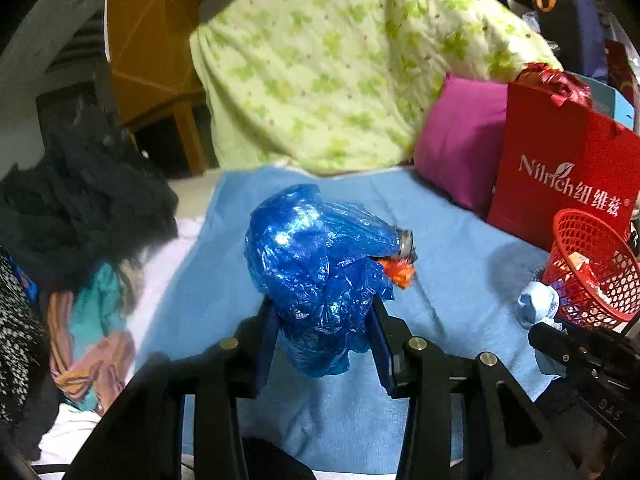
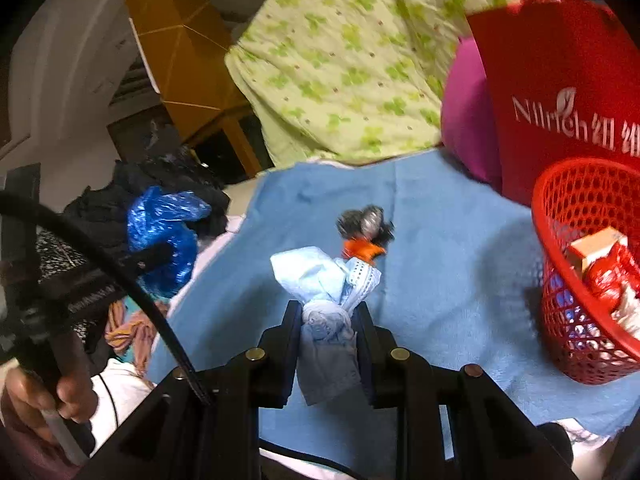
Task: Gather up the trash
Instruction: 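Lift the blue plastic bag and light-blue mask toward the red mesh basket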
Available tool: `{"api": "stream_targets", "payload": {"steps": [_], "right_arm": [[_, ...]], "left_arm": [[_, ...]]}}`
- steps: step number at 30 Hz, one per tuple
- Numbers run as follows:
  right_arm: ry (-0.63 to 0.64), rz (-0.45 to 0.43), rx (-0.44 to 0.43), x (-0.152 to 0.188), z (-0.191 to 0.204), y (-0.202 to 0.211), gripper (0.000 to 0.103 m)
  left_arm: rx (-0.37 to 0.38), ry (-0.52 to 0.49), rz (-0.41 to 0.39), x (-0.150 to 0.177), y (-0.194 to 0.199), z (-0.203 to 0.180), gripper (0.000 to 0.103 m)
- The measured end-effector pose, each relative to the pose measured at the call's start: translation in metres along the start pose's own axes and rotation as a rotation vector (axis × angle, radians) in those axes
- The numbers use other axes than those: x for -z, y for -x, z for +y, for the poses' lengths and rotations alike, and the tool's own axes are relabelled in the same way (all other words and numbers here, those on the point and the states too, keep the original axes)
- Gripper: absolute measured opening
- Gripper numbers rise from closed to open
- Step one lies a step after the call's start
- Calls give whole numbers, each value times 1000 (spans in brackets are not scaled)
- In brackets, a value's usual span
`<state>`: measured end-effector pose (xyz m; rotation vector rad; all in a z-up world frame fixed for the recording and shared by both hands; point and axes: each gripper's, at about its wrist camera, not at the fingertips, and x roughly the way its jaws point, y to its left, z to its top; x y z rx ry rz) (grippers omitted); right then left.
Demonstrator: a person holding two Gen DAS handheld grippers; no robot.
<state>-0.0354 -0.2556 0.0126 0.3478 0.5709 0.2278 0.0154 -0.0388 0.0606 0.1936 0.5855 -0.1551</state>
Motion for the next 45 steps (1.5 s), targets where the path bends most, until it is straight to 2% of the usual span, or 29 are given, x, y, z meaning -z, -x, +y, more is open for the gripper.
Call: {"api": "stream_targets", "payload": {"steps": [12, 27, 45], "right_arm": [[58, -88, -20, -14, 34, 41, 28], [25, -180, 5, -17, 16, 76, 28], [-22, -210, 13, -10, 3, 95, 28]], "left_arm": [[-34, -38, -88, -3, 48, -10, 45], [-14, -92, -113, -3, 68, -37, 45], [1, -145, -112, -3, 71, -60, 45]]}}
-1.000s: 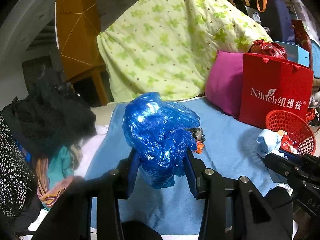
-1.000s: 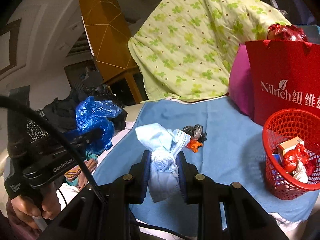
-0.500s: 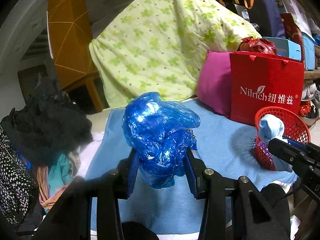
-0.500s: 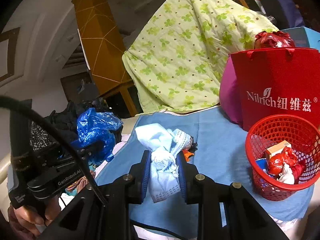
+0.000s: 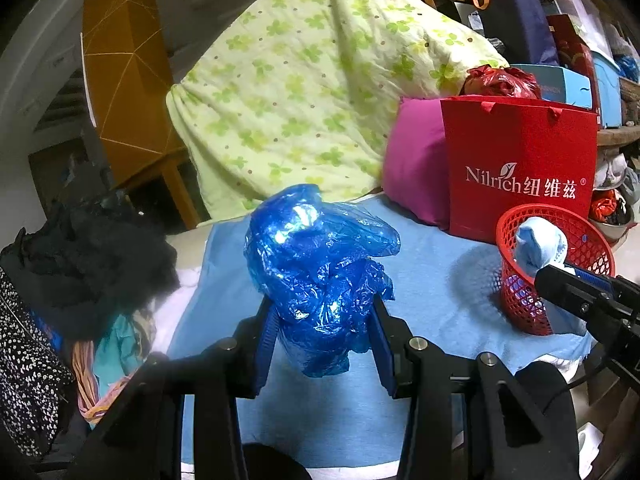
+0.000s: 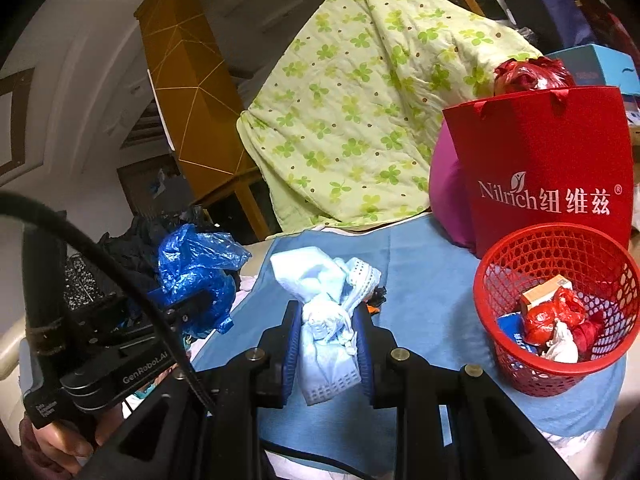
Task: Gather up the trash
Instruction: 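Lift the blue plastic bag and light-blue mask toward the red mesh basket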
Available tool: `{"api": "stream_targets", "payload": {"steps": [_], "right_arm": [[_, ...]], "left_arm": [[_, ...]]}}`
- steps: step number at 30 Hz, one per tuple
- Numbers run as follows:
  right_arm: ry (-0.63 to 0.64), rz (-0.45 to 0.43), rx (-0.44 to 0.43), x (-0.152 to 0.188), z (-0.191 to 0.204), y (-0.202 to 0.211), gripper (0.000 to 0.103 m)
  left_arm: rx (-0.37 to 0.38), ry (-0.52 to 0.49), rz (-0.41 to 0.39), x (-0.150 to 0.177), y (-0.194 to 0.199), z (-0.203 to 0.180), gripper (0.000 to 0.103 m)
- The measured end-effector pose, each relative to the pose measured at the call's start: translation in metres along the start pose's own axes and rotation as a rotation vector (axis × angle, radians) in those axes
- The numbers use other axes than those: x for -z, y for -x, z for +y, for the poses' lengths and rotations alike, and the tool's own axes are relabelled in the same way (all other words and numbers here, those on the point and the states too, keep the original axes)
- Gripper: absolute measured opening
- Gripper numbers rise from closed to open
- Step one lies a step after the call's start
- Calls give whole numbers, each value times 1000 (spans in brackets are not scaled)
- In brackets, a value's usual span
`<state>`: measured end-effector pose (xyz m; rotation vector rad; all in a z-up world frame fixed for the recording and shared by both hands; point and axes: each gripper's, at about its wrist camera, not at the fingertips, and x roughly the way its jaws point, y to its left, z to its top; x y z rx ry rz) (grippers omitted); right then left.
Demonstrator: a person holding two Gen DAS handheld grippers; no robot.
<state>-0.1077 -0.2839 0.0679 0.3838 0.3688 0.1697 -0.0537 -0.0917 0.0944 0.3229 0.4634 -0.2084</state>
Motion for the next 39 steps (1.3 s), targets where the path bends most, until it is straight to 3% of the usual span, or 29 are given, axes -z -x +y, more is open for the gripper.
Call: {"api": "stream_targets", "payload": {"steps": [39], "right_arm": [[-101, -10, 51, 4, -45, 17, 28]], "left_arm": [[38, -89, 29, -3, -12, -30, 45]]}}
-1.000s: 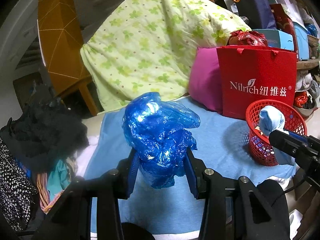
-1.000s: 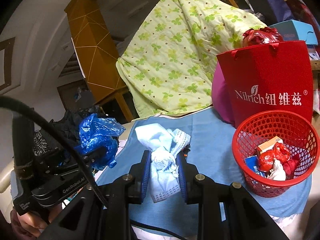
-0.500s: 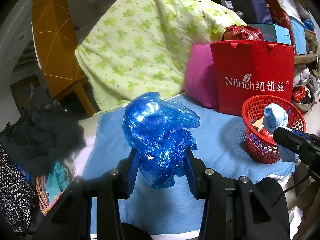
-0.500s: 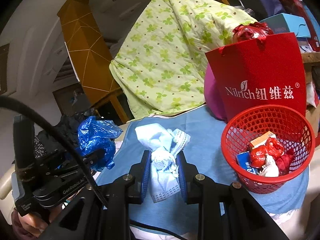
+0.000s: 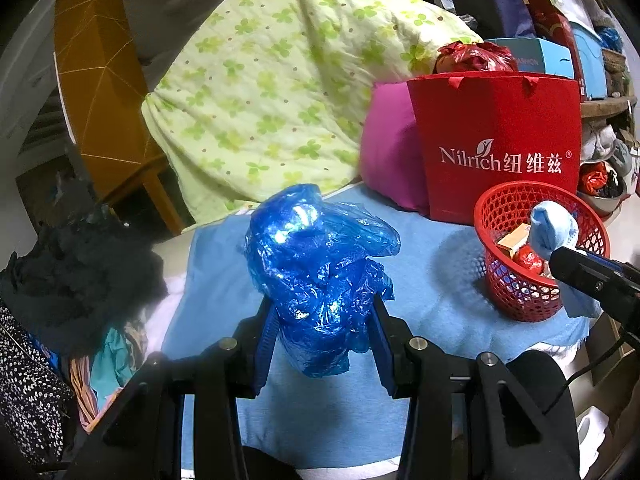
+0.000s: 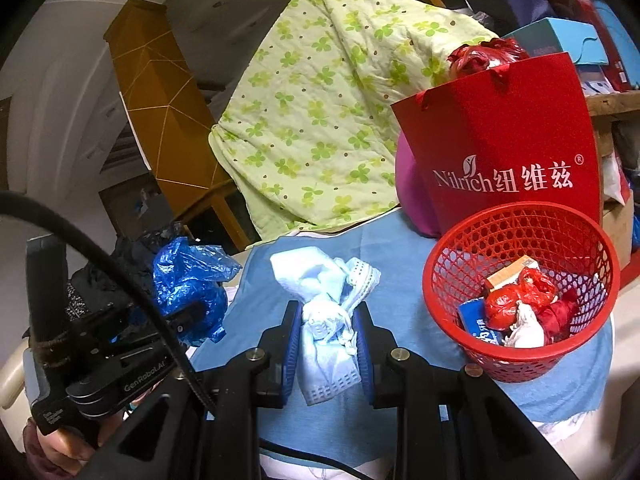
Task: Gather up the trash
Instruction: 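Lift the blue plastic bag and light-blue mask toward the red mesh basket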
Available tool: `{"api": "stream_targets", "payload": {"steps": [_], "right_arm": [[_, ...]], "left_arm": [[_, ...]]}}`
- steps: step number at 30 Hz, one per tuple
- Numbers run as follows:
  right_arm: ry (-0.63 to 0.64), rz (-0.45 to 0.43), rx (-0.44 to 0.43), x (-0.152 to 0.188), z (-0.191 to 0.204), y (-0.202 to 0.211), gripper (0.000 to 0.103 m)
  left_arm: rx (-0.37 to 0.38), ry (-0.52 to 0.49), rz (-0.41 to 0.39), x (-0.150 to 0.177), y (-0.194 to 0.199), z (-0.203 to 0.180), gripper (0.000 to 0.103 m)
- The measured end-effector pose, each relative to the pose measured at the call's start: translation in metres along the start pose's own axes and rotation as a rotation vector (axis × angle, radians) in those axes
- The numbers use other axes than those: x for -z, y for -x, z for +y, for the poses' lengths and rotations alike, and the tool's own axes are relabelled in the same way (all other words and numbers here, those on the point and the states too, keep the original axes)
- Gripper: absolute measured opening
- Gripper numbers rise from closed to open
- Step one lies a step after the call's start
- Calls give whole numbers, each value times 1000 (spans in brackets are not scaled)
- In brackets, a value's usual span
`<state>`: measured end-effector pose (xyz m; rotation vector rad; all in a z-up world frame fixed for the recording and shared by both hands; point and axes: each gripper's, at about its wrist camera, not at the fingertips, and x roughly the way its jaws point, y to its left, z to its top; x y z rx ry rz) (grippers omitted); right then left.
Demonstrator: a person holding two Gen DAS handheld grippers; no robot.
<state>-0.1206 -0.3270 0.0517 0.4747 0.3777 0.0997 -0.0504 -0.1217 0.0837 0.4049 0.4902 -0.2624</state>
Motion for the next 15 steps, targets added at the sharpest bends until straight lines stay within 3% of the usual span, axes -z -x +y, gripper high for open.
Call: {"api": "stream_targets", "payload": {"steps": [15], "right_arm": [[-47, -2, 11, 2, -18, 4, 28]], "left_arm": [[11, -30, 11, 0, -4, -18, 45]]}}
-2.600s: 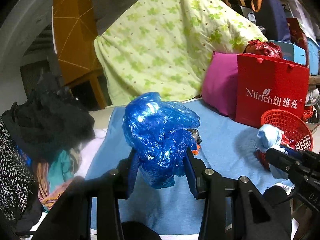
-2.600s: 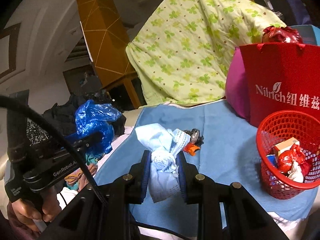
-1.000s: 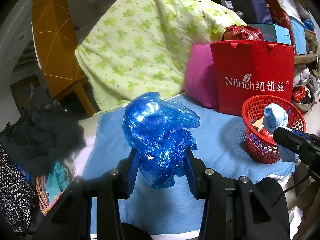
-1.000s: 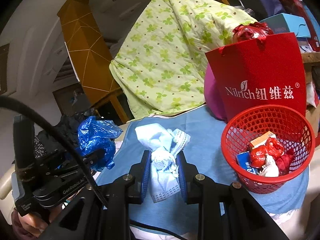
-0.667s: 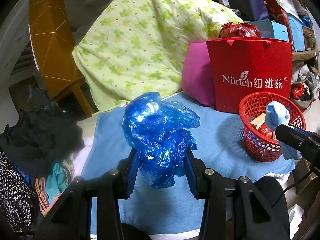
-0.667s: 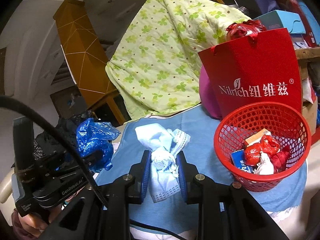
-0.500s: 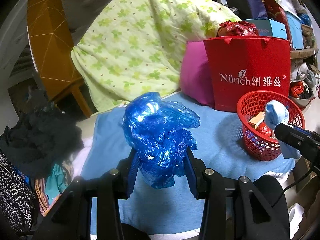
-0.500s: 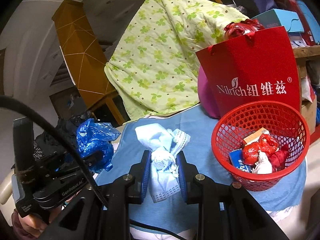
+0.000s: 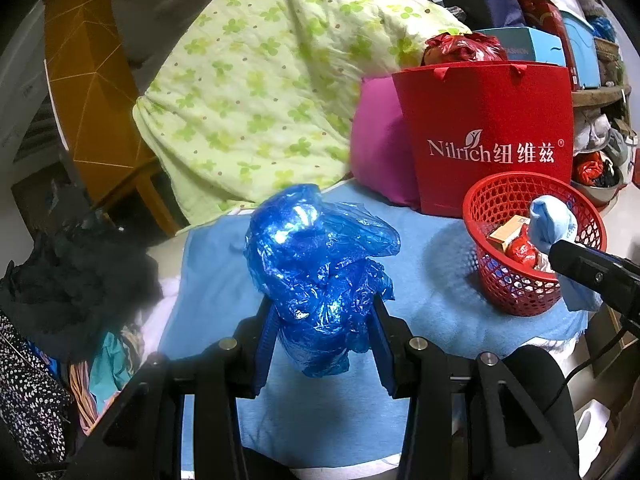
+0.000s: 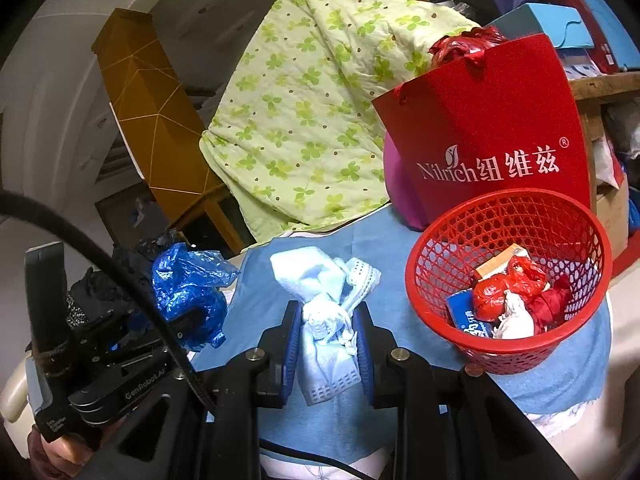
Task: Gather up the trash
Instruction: 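Lift the blue plastic bag and light-blue mask toward the red mesh basket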
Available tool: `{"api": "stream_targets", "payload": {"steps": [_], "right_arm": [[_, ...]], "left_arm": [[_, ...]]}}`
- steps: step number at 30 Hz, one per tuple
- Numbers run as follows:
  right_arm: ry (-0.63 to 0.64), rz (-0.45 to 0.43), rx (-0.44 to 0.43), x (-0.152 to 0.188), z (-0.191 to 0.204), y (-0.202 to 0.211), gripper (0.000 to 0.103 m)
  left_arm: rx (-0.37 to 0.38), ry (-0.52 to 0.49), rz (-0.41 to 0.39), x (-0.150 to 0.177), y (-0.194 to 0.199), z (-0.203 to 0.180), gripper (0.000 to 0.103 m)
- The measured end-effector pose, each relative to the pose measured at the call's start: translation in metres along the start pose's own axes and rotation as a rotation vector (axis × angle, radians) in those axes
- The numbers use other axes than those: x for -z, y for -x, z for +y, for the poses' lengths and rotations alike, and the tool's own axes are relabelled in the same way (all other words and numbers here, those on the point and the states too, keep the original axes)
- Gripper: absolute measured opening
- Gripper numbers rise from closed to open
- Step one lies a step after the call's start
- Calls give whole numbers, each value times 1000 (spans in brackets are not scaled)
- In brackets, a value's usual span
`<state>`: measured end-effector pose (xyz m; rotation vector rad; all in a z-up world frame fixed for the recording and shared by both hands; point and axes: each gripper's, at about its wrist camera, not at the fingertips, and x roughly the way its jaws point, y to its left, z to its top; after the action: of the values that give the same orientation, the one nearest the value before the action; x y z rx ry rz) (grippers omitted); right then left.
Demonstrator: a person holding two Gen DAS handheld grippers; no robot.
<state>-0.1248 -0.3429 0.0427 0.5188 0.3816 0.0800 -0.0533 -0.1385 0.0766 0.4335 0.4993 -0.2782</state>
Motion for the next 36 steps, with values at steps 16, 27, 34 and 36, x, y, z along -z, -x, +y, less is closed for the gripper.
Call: {"api": "stream_targets", "payload": {"steps": [16, 27, 34, 36], "right_arm": [[-25, -8, 8, 2, -12, 3, 28], [-40, -7, 15, 3, -16, 6, 28], [-60, 0, 17, 3, -19, 5, 28], [-62, 0, 17, 3, -20, 4, 28]], "left_arm": [[12, -22, 8, -2, -2, -14, 45], [19, -35, 16, -3, -7, -19, 45], [28, -42, 21, -4, -8, -21, 45], [29, -45, 20, -4, -8, -20, 45]]}}
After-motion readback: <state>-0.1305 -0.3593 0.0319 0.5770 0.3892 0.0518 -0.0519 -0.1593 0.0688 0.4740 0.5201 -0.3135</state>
